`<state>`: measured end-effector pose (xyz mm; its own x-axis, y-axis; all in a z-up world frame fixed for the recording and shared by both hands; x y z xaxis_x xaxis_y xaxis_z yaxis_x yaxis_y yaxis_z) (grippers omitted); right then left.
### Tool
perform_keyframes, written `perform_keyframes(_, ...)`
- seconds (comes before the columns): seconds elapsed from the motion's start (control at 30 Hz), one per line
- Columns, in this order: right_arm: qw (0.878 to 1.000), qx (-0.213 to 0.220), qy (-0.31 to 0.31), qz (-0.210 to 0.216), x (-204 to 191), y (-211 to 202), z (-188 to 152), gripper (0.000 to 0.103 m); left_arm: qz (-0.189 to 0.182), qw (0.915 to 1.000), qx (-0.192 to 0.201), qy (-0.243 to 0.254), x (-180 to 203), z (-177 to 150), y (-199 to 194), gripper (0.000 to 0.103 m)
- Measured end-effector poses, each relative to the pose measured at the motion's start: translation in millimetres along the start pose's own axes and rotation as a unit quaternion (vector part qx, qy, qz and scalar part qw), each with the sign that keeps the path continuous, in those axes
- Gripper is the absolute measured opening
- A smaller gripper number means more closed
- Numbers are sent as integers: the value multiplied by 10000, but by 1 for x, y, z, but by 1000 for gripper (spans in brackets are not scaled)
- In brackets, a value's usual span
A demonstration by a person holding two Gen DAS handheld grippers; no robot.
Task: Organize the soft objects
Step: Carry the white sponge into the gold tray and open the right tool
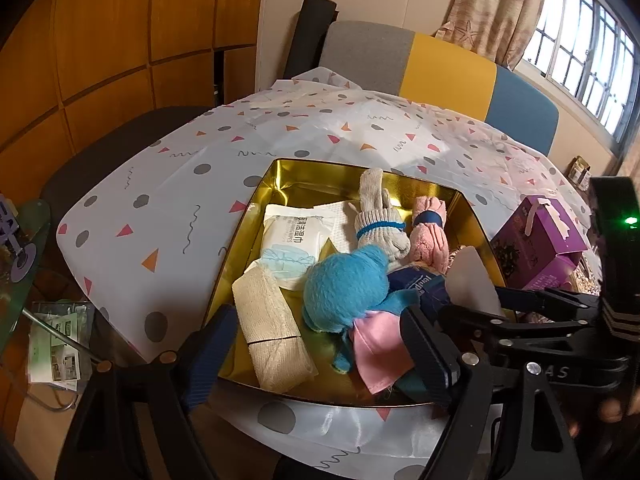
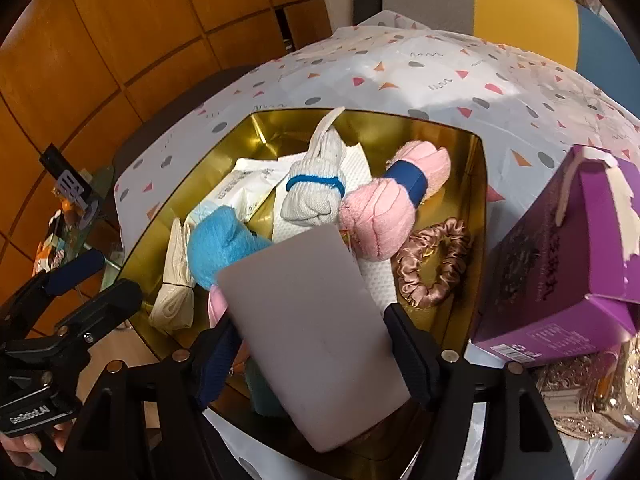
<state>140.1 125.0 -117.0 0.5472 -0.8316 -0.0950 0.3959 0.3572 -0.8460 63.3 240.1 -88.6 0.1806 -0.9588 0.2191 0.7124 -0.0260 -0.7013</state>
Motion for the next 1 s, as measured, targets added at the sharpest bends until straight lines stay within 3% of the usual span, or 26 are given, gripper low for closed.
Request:
perform_keyframes(0.5,9934,896,26,-711,14,-45,3,73,154,9996,153,158,9,7,-8,87)
perform_keyframes(0.7,9850,1318,197,-1097,27,-71,0,73,191,9989,302,294,23,11,-15,95)
perform_keyframes(1.0,9719,1683,638,-1520,56,-99,-6,73,174,9975,373,569,50,11,-20,99)
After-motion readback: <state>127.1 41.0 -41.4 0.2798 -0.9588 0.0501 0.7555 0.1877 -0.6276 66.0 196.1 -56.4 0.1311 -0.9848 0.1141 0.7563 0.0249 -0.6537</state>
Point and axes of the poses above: each gripper's, at about its wrist camera, not at the fingertips, and y roughly the way its jaws point, x to its right, z to its top, the point moved 8 cm from there along y, roughly the way its jaws point, and after that the axes turned 7 degrees about -z, right-handed, at the moved point
